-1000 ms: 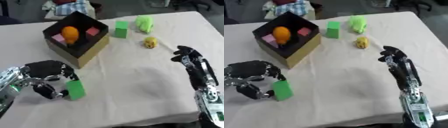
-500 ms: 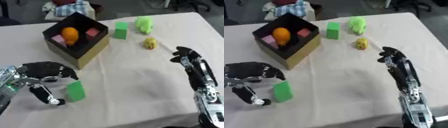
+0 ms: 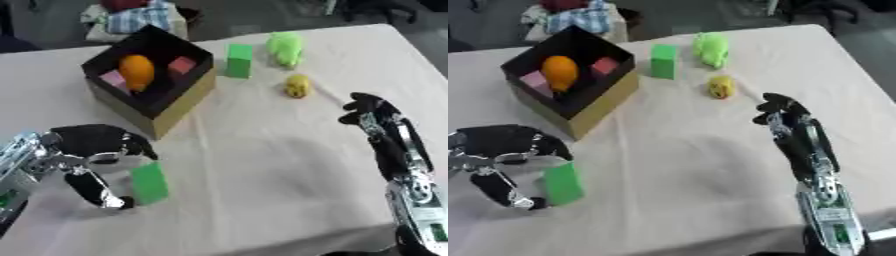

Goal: Pick up objects on the table and place them in the box.

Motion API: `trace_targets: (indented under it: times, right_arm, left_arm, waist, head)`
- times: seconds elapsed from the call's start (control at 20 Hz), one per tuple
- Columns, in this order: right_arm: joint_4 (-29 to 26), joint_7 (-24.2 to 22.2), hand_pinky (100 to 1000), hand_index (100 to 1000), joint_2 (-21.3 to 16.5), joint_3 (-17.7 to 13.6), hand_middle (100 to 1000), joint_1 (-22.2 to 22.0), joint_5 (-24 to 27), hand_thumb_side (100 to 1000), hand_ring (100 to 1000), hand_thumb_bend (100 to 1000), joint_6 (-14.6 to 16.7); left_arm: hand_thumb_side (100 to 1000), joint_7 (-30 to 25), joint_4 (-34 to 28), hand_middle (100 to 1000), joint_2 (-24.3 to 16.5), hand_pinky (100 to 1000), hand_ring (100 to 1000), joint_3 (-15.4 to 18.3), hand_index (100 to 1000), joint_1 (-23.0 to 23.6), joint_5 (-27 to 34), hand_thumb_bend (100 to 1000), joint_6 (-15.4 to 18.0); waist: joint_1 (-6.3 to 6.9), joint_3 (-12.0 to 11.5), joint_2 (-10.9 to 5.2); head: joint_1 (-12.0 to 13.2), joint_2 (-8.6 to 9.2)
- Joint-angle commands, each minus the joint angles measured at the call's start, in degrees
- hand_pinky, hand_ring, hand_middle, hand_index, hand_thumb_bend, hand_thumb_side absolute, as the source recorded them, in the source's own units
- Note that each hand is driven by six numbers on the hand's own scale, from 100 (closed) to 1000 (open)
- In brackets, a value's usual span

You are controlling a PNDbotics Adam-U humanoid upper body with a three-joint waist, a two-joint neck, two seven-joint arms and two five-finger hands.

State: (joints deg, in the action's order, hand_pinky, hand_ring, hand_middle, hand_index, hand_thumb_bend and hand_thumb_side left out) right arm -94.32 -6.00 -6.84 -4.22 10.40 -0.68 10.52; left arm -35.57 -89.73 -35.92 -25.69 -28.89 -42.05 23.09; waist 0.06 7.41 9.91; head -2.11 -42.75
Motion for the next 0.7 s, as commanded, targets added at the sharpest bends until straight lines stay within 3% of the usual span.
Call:
trace_targets:
  times: [0.05,0.2,0.25,0.4,0.5,0.7]
  right_arm:
    - [-0.6,-0.1,693,773,-0.8,-0.2,615,0.7,0.2,577,583,100,0.0]
    - [-0.6,-0.1,693,773,-0.8,-0.2,615,0.7,0.2,577,583,100,0.0]
    - [-0.6,-0.2,693,773,-0.8,-0.2,615,0.7,0.2,576,583,100,0.0]
    - [-0.6,-0.2,693,773,-0.8,-0.2,615,0.7,0.2,576,583,100,0.0]
    - [-0.6,-0.2,693,773,-0.8,-0.2,615,0.7,0.2,576,583,100,0.0]
    - [-0.6,-0.1,693,773,-0.7,-0.2,614,0.7,0.2,575,582,100,0.0]
  left_arm:
    - [481,0.4,0.7,772,0.1,813,723,0.1,894,-1.0,-0.4,466,-0.2]
    - [463,1.2,1.5,731,0.5,795,688,0.2,869,-0.7,0.2,463,-0.3]
    - [434,1.7,1.7,658,0.6,780,649,0.3,833,-0.6,0.5,429,-0.4]
    - [344,4.3,2.1,553,0.7,749,583,0.7,762,-0.4,1.7,263,-1.0]
    - [290,7.2,2.2,525,0.8,737,562,1.2,734,-0.3,2.6,190,-2.0]
    - [251,12.0,1.6,502,0.5,730,544,2.2,713,-0.4,4.4,150,-3.8]
  waist:
    - [0.18,0.1,-1.04]
    - [0.25,0.2,-1.03]
    - [0.28,0.2,-1.03]
    - [0.31,0.2,-1.04]
    - [0.29,0.2,-1.05]
    - [0.21,0.2,-1.04]
  head:
    - [-0.1,0.47]
    - [-0.2,0.42]
    - [-0.2,0.39]
    - [-0.2,0.42]
    - [-0.2,0.44]
    - [-0.2,0.51]
